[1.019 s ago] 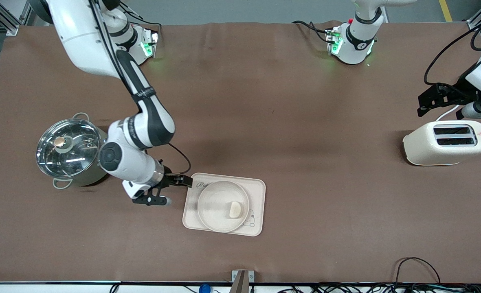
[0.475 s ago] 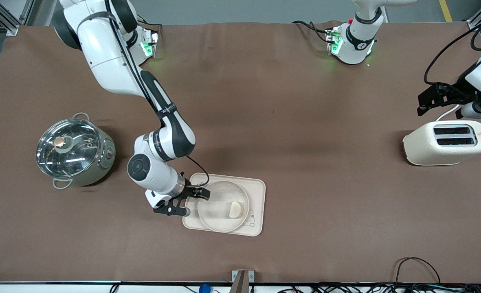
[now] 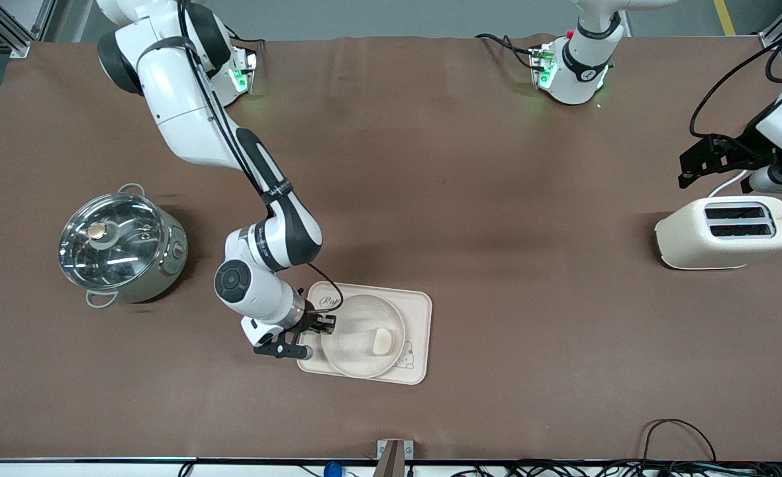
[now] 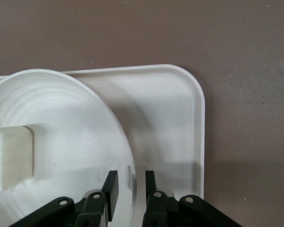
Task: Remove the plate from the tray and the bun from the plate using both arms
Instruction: 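Reach the right gripper down to the white plate rim on the tray, then grasp the plate rim and lift the plate off the tray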
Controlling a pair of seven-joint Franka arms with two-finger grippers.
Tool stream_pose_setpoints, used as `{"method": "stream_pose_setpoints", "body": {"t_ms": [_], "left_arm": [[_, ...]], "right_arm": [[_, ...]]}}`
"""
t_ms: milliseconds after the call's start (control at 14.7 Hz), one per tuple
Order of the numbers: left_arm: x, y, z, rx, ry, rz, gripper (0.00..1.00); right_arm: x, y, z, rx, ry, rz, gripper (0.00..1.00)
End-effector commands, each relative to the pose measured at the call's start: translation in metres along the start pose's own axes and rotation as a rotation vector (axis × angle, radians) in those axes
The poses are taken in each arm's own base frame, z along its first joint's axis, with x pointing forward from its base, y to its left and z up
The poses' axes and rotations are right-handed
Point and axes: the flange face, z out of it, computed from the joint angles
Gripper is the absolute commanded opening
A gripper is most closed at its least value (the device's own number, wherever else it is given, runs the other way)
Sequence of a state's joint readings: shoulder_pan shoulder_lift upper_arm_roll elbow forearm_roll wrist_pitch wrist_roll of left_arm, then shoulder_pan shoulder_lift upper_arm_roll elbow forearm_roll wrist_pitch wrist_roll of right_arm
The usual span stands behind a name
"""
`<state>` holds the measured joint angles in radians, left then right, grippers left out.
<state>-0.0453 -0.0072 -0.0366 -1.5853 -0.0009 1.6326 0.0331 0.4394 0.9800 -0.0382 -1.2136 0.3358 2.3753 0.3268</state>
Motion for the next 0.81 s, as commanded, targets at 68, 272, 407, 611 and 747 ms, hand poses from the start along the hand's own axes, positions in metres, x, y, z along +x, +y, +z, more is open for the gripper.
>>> {"method": "stream_pose_setpoints", "body": {"t_ms": [68,272,407,611,747], "left_arm": [[0.000,-0.002,-0.004,-0.013,-0.003,0.016,1.00],[0.000,-0.002,-0.004,-0.013,-0.003,0.016,1.00],[0.000,-0.002,-0.005,-0.013,-0.002,0.016,1.00],[0.000,-0.001,-0.004,-0.013,-0.003,0.018,1.00],[0.000,-0.001,-0.004,-0.013,-0.003,0.016,1.00]], "right_arm": [[0.006,-0.001,0.001,0.019,0.008,0.013,0.00],[0.012,-0.002,-0.017,0.031,0.018,0.015,0.00],[0.010,-0.015,-0.038,0.044,0.031,-0.031,0.00],[-0.026,-0.021,-0.065,0.037,-0.046,-0.064,0.00],[-0.062,-0.020,-0.084,0.035,-0.057,-0.071,0.00]]}}
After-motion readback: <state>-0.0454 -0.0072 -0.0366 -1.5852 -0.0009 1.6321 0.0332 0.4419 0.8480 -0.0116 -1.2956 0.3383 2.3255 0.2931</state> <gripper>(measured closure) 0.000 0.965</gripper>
